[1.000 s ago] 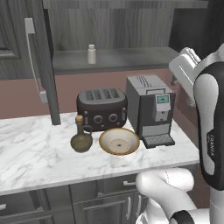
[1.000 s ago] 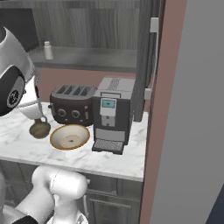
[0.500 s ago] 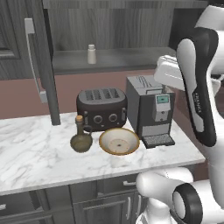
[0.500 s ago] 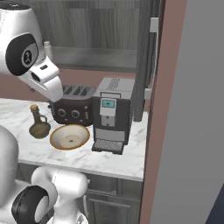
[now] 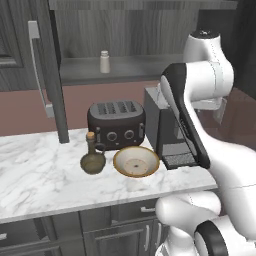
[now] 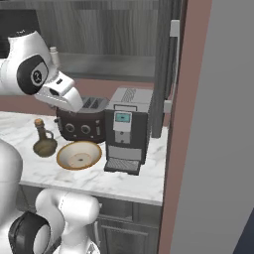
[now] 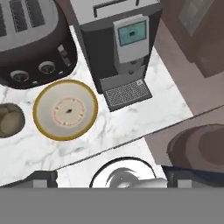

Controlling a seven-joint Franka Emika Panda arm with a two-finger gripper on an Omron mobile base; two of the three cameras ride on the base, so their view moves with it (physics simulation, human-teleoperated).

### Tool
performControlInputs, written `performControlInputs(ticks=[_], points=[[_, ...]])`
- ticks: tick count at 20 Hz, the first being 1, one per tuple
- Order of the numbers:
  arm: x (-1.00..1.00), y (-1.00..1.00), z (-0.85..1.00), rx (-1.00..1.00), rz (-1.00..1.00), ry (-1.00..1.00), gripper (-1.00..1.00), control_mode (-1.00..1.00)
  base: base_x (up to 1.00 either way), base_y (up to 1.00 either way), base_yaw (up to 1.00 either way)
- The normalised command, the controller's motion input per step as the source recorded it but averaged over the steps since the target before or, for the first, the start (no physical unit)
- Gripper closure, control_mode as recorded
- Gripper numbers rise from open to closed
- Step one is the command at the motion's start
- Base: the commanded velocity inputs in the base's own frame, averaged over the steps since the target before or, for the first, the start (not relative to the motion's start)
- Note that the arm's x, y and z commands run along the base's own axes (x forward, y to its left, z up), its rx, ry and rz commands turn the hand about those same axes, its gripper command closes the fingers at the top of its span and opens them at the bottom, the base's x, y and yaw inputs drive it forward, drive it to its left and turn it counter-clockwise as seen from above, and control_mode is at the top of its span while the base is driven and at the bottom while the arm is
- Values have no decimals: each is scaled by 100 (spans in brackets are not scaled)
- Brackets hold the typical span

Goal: Retrieve the bottle and the shaker from the cabinet and place them next to the mixing bowl on the counter. Then add garlic from the fridge to the mixing bowl.

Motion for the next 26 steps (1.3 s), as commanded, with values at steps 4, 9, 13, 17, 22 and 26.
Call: performControlInputs(ticks=[4, 9, 13, 17, 22, 26], points=[[34, 8, 11, 4, 21, -36, -100, -100, 0, 0, 0], [1, 11, 63, 12, 30, -23, -100, -100, 0, 0, 0], [-3, 29, 66, 2, 34, -10, -100, -100, 0, 0, 0], [-2, 57, 67, -14, 30, -4, -100, -100, 0, 0, 0], [33, 65, 22, -11, 26, -16, -100, -100, 0, 0, 0], [46, 33, 22, -7, 16, -3, -100, -100, 0, 0, 0]])
